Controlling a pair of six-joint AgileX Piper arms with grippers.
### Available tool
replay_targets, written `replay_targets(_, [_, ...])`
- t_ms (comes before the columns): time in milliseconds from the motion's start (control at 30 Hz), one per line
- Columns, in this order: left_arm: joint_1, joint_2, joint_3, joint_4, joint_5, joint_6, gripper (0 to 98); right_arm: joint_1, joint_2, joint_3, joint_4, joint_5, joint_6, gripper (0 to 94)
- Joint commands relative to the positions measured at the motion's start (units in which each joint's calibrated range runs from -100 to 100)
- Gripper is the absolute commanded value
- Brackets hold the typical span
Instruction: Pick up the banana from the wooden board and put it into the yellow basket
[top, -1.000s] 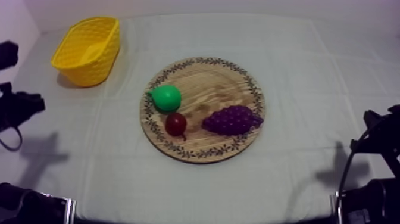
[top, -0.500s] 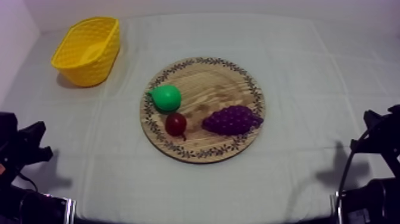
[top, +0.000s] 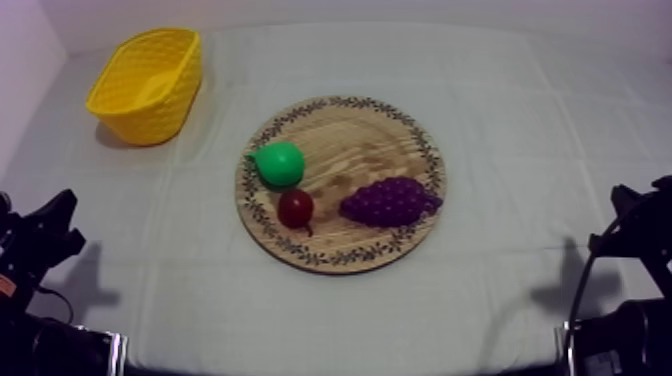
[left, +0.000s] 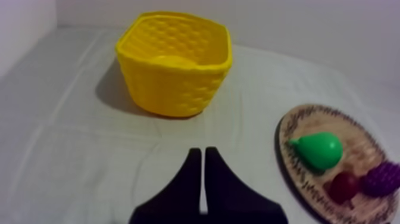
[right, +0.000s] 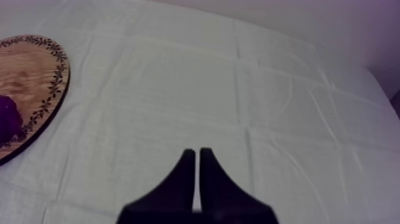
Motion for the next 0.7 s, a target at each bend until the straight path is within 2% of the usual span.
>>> replay_targets(0, [0.01, 0.0, 0.08, -0.04, -0.38, 2.37, 0.1, 0.03, -0.05, 0.05, 0.01, 0.01, 0.01, 0.4])
replay_targets(667, [0.02, 0.0, 0.17, -0.06, -0.69, 2.66, 0.1, 0.03, -0.05, 0.05, 0.01, 0.01, 0.01, 0.4])
